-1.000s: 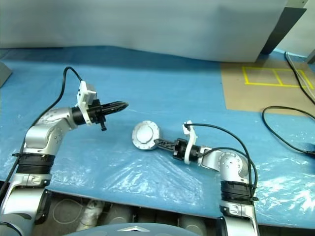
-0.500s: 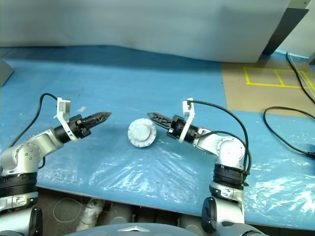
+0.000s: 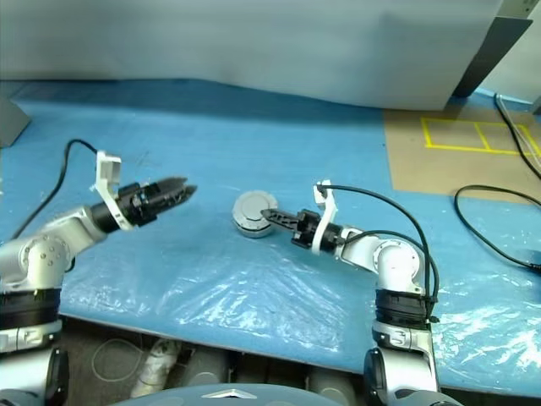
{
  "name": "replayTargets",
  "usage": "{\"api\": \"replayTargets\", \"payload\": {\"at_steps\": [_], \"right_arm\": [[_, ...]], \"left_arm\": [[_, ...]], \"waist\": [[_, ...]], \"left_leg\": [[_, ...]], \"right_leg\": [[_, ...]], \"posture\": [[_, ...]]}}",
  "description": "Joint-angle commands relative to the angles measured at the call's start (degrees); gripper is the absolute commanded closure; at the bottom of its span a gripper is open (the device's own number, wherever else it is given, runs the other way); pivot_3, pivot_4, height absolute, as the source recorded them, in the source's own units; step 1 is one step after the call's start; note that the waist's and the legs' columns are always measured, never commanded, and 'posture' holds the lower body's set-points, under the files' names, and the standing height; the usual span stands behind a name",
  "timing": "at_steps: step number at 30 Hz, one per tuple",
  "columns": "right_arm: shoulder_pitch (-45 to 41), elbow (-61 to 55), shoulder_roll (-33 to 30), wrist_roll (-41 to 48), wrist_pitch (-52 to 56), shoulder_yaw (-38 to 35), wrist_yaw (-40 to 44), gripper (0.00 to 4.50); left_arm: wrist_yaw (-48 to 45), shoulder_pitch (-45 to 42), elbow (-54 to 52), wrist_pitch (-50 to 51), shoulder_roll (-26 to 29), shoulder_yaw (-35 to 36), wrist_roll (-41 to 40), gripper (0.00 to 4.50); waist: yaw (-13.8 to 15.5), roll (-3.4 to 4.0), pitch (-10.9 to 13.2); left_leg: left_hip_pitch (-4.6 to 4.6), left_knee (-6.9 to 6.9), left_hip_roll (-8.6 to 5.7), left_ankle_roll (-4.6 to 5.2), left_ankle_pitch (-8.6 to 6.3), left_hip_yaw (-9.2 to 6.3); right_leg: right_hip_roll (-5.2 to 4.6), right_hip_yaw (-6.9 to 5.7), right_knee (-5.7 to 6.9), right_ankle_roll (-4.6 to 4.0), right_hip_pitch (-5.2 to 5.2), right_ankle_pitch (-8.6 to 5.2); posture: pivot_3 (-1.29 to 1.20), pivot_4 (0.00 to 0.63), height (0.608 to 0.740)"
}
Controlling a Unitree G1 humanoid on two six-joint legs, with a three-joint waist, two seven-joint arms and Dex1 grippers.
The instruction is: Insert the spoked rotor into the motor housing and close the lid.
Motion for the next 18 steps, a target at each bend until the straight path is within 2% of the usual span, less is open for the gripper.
{"api": "replayTargets", "payload": {"at_steps": [1,4,10,13,18], "right_arm": [[-3.6,-4.2,-4.8,-19.1,-19.0,14.2,1.9,3.16],[-5.0,-1.9,-7.8,-28.2,-29.1,21.7,5.9,3.16],[-7.4,3.3,-7.6,-32.9,-36.2,26.4,14.0,3.16],[-8.8,6.0,-6.4,-35.3,-40.4,26.8,15.5,2.61],[-10.0,9.5,-6.3,-39.5,-44.6,28.7,18.7,0.88]], "left_arm": [[1.1,-1.5,0.7,-4.0,-0.7,-0.6,2.7,0.03],[0.2,-0.1,-1.3,-5.0,-1.3,-2.1,3.3,0.03],[-6.3,6.5,-7.3,-12.4,2.2,-6.5,8.6,0.03],[-8.1,7.9,-8.0,-16.9,3.0,-7.2,10.8,0.00],[-8.2,8.0,-7.0,-19.1,2.2,-8.6,12.6,0.00]], "waist": [[-0.2,0.00,0.0],[-0.2,0.00,0.0],[-0.9,-0.08,0.0],[-1.2,-0.09,0.0],[-1.4,-0.09,0.0]], "left_leg": [[0.00,0.02,0.00,0.00,0.00,-0.02],[-0.03,-0.01,0.01,-0.01,0.00,-0.06],[-0.17,0.01,0.00,0.00,0.00,-0.11],[-0.17,0.13,0.02,0.00,0.00,-0.13],[-0.13,0.62,0.07,0.01,0.00,-0.13]], "right_leg": [[0.01,0.01,-0.01,0.02,0.00,0.01],[0.02,-0.03,0.00,0.02,-0.02,0.01],[0.03,-0.06,-0.04,0.02,-0.06,0.01],[0.03,-0.07,0.08,0.01,-0.05,0.01],[0.01,0.00,0.49,-0.02,-0.02,-0.01]], "posture": [[0.00,0.150,0.740],[0.00,0.150,0.740],[0.00,0.150,0.740],[0.00,0.150,0.740],[0.00,0.150,0.740]]}}
